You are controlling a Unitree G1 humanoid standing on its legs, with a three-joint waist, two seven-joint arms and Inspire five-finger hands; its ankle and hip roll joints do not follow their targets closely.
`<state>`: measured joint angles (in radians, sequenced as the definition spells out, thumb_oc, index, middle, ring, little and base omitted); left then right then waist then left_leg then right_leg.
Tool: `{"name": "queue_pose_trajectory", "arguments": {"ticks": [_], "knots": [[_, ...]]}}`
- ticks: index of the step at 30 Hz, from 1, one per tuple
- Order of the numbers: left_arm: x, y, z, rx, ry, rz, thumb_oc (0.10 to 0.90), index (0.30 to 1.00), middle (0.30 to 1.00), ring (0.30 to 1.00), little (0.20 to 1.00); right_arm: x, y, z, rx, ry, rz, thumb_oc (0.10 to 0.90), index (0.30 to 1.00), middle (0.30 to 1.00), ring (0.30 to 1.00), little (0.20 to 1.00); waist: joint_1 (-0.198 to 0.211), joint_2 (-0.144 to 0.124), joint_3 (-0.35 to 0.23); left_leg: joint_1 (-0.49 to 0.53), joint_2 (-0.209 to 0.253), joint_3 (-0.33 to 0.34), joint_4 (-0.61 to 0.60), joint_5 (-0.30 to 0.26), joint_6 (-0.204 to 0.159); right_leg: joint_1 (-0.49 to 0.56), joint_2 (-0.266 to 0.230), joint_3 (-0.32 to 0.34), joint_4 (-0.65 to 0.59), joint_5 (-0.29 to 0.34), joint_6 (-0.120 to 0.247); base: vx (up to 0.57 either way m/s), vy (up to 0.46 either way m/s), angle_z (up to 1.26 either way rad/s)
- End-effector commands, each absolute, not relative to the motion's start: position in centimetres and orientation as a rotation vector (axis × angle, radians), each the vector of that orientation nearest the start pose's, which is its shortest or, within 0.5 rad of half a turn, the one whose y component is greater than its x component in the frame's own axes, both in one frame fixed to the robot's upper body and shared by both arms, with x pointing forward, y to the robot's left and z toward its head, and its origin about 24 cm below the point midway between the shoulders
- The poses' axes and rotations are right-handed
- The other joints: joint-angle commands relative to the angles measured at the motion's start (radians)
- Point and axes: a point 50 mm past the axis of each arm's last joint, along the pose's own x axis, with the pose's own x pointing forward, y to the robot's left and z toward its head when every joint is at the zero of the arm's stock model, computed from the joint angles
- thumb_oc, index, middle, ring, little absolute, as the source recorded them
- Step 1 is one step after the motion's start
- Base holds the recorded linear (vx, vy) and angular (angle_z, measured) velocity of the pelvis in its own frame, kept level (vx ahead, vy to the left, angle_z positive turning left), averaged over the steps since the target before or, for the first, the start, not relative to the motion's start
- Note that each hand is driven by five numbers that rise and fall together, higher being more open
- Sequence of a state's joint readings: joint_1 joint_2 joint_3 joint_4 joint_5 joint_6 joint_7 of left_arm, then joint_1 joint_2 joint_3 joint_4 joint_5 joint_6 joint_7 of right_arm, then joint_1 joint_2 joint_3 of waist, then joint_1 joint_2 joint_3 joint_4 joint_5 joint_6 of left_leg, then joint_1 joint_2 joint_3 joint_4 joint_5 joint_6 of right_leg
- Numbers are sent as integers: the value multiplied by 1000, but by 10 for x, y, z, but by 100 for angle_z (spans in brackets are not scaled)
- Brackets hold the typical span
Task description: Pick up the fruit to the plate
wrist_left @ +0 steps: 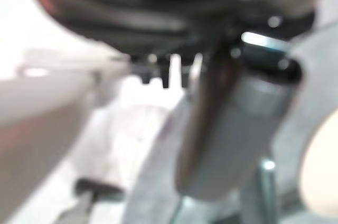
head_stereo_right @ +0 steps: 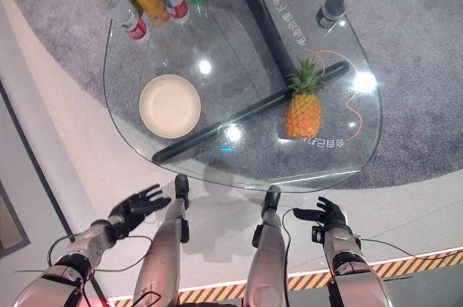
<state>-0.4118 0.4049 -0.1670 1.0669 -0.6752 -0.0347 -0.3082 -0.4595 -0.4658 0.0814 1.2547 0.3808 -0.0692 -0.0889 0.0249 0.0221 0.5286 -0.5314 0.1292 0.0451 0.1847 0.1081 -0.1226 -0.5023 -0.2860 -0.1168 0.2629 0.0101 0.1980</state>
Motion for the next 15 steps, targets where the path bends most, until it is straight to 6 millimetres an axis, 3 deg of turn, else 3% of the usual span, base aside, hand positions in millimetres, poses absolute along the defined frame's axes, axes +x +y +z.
{"name": "queue_pose_trajectory", "arguments": {"ticks": [1,6,15], "knots": [[257,278,-58,-243,547,155,800,900,900,900,900,245,-325,-51,-119,634,-509,800,900,900,900,900,6,-27,-10,-120,-13,-67,224,-135,27,-143,8,42,59,70,-36,-54,1,-5],[266,287,-46,-279,453,330,800,900,900,900,900,257,-322,-41,-116,558,-512,800,900,900,900,900,4,-29,-9,-192,-16,-81,283,-151,30,-215,16,52,114,54,-46,-34,9,-5],[270,294,-39,-264,407,433,800,900,900,900,900,271,-317,-27,-108,462,-513,800,900,900,900,900,5,-34,-9,-255,-22,-95,302,-149,37,-280,26,47,132,56,-53,-7,-6,-2]]}}
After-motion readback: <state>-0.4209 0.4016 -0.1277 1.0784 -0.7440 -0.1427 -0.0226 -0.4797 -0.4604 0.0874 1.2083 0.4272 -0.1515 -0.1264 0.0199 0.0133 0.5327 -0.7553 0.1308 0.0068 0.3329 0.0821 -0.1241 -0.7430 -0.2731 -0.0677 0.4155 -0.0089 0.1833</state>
